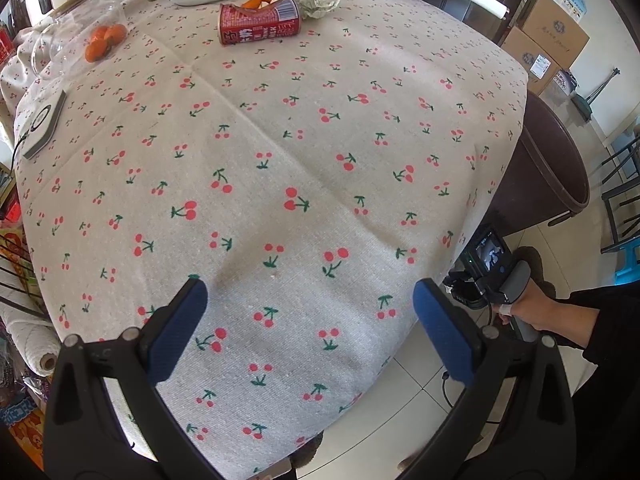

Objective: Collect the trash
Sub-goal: 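Grasp the white tissue on the floor with the right tool, then grasp the red can on the table with the left tool while the right tool holds the tissue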

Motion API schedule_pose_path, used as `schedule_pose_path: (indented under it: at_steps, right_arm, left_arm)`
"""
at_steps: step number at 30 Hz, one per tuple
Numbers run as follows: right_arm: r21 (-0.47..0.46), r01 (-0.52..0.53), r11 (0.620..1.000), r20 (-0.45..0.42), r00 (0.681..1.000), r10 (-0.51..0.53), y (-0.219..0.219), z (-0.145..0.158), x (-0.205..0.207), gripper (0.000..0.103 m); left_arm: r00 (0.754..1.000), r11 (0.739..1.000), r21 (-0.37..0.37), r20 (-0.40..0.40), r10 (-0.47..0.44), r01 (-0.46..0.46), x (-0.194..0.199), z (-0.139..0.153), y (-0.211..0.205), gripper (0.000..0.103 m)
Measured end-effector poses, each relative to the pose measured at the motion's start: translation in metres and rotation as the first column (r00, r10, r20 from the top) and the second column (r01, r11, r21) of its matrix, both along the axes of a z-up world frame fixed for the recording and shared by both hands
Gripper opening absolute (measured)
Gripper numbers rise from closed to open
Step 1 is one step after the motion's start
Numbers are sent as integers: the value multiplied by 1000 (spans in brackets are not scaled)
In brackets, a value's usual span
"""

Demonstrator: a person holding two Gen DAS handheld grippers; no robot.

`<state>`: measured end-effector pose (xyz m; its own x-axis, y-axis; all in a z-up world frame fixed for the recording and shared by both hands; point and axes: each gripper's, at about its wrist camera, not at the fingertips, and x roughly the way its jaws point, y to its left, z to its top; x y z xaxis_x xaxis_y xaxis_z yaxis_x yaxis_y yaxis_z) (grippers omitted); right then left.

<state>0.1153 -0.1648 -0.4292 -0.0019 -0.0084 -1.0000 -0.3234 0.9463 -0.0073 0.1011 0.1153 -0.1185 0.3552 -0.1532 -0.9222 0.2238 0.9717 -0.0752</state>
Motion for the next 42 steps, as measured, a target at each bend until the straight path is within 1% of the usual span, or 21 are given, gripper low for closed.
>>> schedule_pose_path:
  at_steps: [4, 8, 11, 14, 16, 18, 21, 24, 25, 26, 28, 30, 32, 35, 37, 39, 40, 42]
  right_arm:
    - [15, -14, 1000, 13, 1000, 14, 3, 18, -2, 10]
    - [49, -25, 998, 33, 999, 24, 12, 58, -2, 10]
    - [75, -59, 995, 58, 997, 55, 21, 101, -3, 10]
    - [82, -138, 987, 87, 988, 130, 26, 152, -7, 10]
    - [83, -186, 979, 116, 978, 176, 31, 189, -8, 10]
    - [104, -203, 974, 153, 971, 186, 34, 226, -9, 10]
    - [164, -185, 969, 238, 961, 143, 25, 282, 0, 10]
    - [206, -171, 964, 366, 927, 86, 11, 326, 16, 10]
    - [213, -154, 965, 395, 917, 59, 7, 336, 24, 10]
    - [213, -132, 968, 403, 915, 37, 7, 345, 31, 10]
    - [242, -117, 963, 426, 905, 3, 8, 363, 45, 10]
    - [262, -106, 959, 439, 898, -20, 1, 374, 58, 10]
    - [270, -102, 957, 433, 901, -27, -4, 380, 68, 10]
    - [266, -94, 959, 412, 911, -25, -6, 373, 77, 10]
    - [270, -80, 959, 397, 917, -35, -13, 368, 84, 10]
    - [267, -68, 961, 390, 920, -43, -22, 367, 84, 10]
    - [264, -61, 963, 387, 921, -48, -26, 367, 85, 10]
    - [263, -42, 964, 380, 923, -64, -32, 366, 86, 10]
  left_arm:
    - [1000, 1000, -5, 24, 11, -11, 4, 8, -1, 102]
    - [996, 998, 4, 64, 58, -58, 16, 20, 1, 102]
    - [986, 993, -18, 121, 116, -115, 34, 34, 5, 102]
    - [973, 985, -69, 154, 169, -160, 60, 40, 12, 102]
    - [967, 981, -67, 168, 192, -183, 79, 39, 13, 102]
    - [962, 980, -53, 185, 200, -194, 97, 36, 12, 102]
    - [952, 975, -58, 211, 220, -212, 122, 34, 10, 102]
    - [940, 970, -70, 239, 244, -234, 146, 33, 7, 102]
    - [934, 966, -77, 250, 257, -246, 154, 33, 6, 102]
    - [925, 962, -82, 264, 273, -260, 161, 33, 4, 102]
    - [913, 956, -100, 281, 295, -277, 173, 31, 2, 102]
    - [910, 951, -111, 277, 307, -288, 185, 24, -2, 102]
    - [908, 949, -100, 275, 316, -300, 197, 16, -5, 102]
    - [900, 943, -93, 282, 333, -320, 209, 4, -4, 102]
    - [895, 939, -110, 284, 343, -324, 212, 0, 0, 102]
    - [891, 940, -125, 299, 342, -318, 212, 0, 2, 95]
    - [891, 942, -134, 306, 336, -309, 212, 1, 3, 87]
    - [892, 947, -128, 318, 320, -294, 209, 2, 2, 86]
